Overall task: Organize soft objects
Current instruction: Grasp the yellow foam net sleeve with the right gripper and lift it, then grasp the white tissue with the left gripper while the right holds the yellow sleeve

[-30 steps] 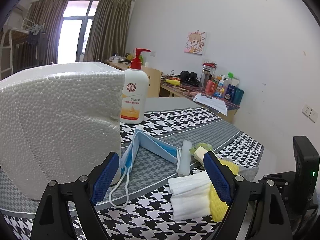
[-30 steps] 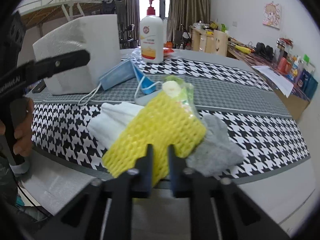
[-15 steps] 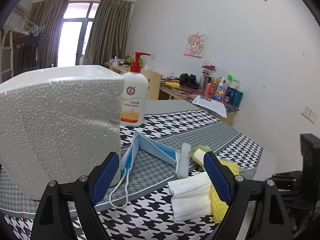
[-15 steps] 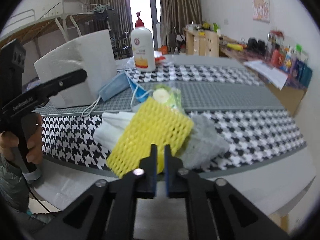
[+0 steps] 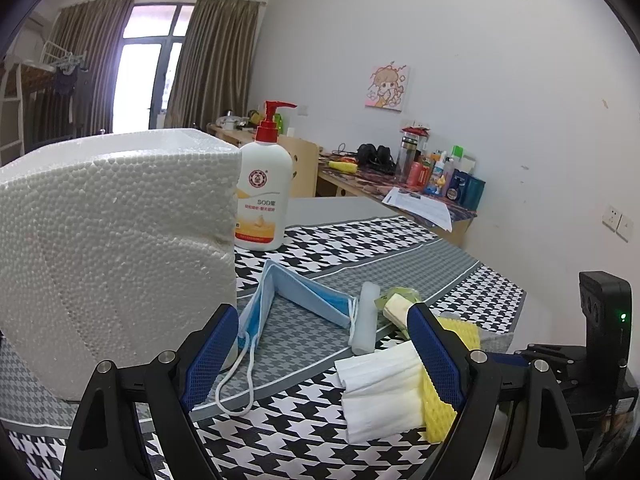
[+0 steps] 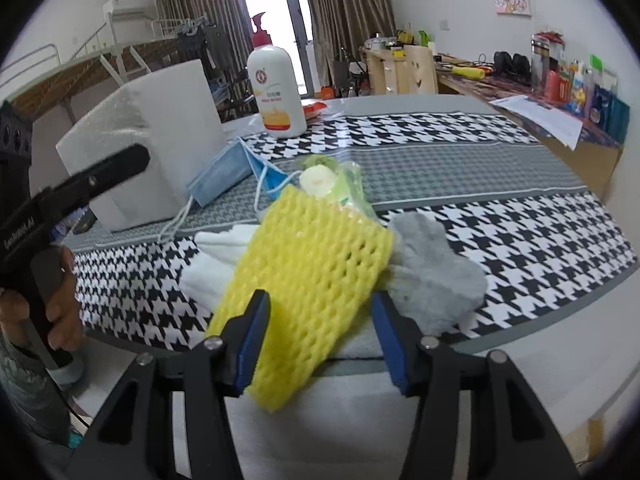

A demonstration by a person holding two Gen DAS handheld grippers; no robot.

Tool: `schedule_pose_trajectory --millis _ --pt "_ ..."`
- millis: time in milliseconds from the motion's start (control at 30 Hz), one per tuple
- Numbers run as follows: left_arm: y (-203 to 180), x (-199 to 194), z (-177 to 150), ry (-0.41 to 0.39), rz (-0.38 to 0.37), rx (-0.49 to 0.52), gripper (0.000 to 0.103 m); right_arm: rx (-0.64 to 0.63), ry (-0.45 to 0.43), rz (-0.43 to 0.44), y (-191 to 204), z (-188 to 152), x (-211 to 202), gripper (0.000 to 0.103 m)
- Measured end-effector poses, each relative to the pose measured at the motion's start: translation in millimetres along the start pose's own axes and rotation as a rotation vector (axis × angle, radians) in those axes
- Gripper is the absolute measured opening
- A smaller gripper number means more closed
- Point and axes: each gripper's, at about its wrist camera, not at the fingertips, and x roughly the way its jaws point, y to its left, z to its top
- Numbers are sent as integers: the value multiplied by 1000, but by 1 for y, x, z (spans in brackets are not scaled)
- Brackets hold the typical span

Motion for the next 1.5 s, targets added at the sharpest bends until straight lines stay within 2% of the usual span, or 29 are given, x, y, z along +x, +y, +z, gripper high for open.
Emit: schedule_pose_trajectory --millis 33,100,267,500,733,1000,1167,1233,1367,1467,1500 --pt "0 0 0 1 -1 0 87 5 5 11 -1 0 0 25" --pt "-1 0 0 -2 -2 5 87 19 -1 12 -2 1 -3 11" --pt "-4 0 -1 8 -19 23 87 13 -59 44 1 6 -23 10" --pt "-12 5 -5 54 -99 42 87 -11 -155 -26 -3 16 -58 10" --pt "-35 24 -17 198 -206 142 87 9 -169 -56 -16 10 -64 10" --pt "-55 48 -25 308 -229 232 86 32 -165 -36 -27 3 -67 10" --pt "-62 69 -32 413 -200 254 78 47 -163 -33 -33 1 -68 10" --pt "-62 76 -35 453 -179 251 71 52 -163 -31 -35 -1 -69 10" --pt "-64 75 -36 453 -157 274 62 60 -161 -33 -38 -3 -69 10" --pt "-70 77 -38 447 -109 318 49 59 -160 -30 -38 -4 -69 10" --pt "-70 77 -37 446 -114 320 40 60 -161 -28 -38 -5 -69 10"
